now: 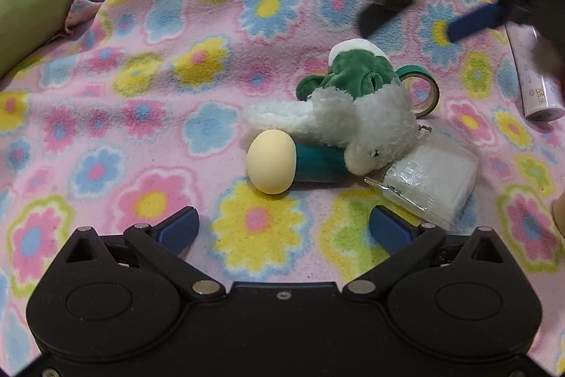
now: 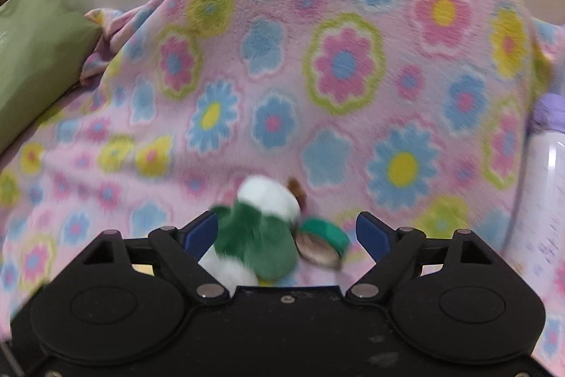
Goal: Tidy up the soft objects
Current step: 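Reach the right tool to the green-and-white plush and close on it, then lift the green-and-white plush off the blanket with the right tool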
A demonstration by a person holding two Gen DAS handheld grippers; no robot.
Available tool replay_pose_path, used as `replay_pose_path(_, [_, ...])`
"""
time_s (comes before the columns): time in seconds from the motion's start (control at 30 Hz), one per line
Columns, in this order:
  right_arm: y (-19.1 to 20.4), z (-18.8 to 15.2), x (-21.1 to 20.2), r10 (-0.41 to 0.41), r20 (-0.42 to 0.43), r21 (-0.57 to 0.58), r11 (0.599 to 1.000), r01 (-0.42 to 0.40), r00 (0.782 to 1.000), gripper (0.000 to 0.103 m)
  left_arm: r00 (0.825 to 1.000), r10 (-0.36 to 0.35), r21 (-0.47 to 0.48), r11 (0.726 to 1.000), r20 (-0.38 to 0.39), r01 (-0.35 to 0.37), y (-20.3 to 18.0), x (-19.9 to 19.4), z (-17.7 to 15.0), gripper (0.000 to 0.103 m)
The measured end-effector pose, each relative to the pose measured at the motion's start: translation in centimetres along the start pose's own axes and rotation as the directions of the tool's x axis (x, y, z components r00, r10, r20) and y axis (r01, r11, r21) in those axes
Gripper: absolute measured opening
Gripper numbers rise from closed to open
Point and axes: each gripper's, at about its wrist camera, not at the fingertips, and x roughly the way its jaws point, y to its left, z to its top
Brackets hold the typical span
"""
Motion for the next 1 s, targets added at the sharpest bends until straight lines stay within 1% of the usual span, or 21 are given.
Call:
replay_pose_path(0.1, [0.9,1.5,2.3,-0.018,-0.021,-0.019,1.0,0.018,1.0,0.083,1.0,-0.002,-0.007,1.0,0.0,0.002,0.1,0.0,0.0,0.101])
replay_pose_path(0.17, [1.4,2.2,3.9,-0.023,-0.054,-0.032,0.999,0.021,0.998,0.074,1.0,0.0,-0.007,1.0,-0.001,0.0,0.0,0.0,0.0,0.101])
replay_pose_path(0.2, [1.5,2.5,4.9,-0.031,-0.081,-0.045,0.999,0.027,0.996,0.071,1.0,0.001,-0.007,1.0,-0.001,-0.001,0.0,0.0,0.0,0.101])
replay_pose_path(0.23, [1.7,2.6,5.8,-0.047,-0.112,-0.058,0.998,0.04,0.993,0.066,1.0,0.0,-0.008,1.0,0.0,0.0,0.0,0.0,0.0,0.101])
replay_pose_path(0.27, [1.9,2.7,6.8,-0.066,-0.151,-0.073,0.996,0.056,0.986,0.062,1.0,0.0,-0.009,1.0,-0.001,0.0,0.1,0.0,0.0,0.101])
replay_pose_path(0.3, [1.8,2.6,7.5,-0.072,-0.183,-0.077,0.995,0.058,0.98,0.062,1.0,-0.001,-0.01,1.0,-0.002,0.001,0.1,0.0,0.0,0.101])
replay_pose_path(0.33, [1.6,2.5,8.2,-0.067,-0.218,-0.065,0.996,0.054,0.974,0.06,1.0,-0.001,-0.01,1.0,-0.001,0.0,0.1,0.0,0.1,0.101])
replay_pose_path(0.43, [-0.2,2.1,8.7,-0.002,-0.273,0.061,0.998,0.019,0.962,0.06,1.0,-0.002,-0.012,1.0,-0.001,0.002,0.1,0.0,0.1,0.101])
replay_pose_path(0.47, [-0.9,2.0,8.4,0.023,-0.283,0.099,0.995,0.006,0.959,0.058,1.0,-0.003,-0.014,1.0,-0.001,0.003,0.1,0.0,0.1,0.101])
replay_pose_path(0.53, [-1.9,1.8,7.6,0.035,-0.289,0.126,0.992,0.002,0.957,0.055,1.0,-0.003,-0.015,1.0,-0.001,0.003,0.2,0.0,0.1,0.101])
replay_pose_path(0.6, [-3.0,1.4,6.4,0.052,-0.292,0.152,0.988,-0.008,0.955,0.055,1.0,-0.003,-0.016,1.0,-0.002,0.003,0.1,0.0,0.2,0.101])
replay_pose_path(0.7, [-4.9,0.2,4.5,0.059,-0.306,0.197,0.98,0.003,0.95,0.054,1.0,-0.003,-0.017,1.0,-0.002,0.003,0.1,0.0,0.2,0.101])
replay_pose_path(0.77, [-6.3,-0.7,3.2,0.084,-0.303,0.238,0.971,-0.01,0.949,0.052,1.0,-0.002,-0.017,1.0,-0.002,0.002,0.1,-0.1,0.2,0.101])
replay_pose_path(0.83, [-7.0,-1.7,1.5,0.109,-0.289,0.276,0.961,-0.027,0.951,0.053,1.0,-0.002,-0.017,1.0,-0.002,0.002,0.1,0.0,0.2,0.101])
replay_pose_path(0.87, [-7.4,-2.2,0.6,0.121,-0.287,0.291,0.956,-0.033,0.95,0.054,1.0,-0.003,-0.016,1.0,-0.004,0.003,0.1,0.0,0.2,0.101])
replay_pose_path(0.93, [-8.0,-3.3,-0.9,0.159,-0.285,0.332,0.942,-0.059,0.945,0.054,1.0,-0.002,-0.015,1.0,-0.005,0.002,0.1,-0.1,0.2,0.101])
replay_pose_path(1.0, [-8.4,-4.3,-2.3,0.171,-0.274,0.351,0.934,-0.068,0.946,0.054,1.0,-0.002,-0.015,1.0,-0.006,0.001,0.1,0.0,0.2,0.101])
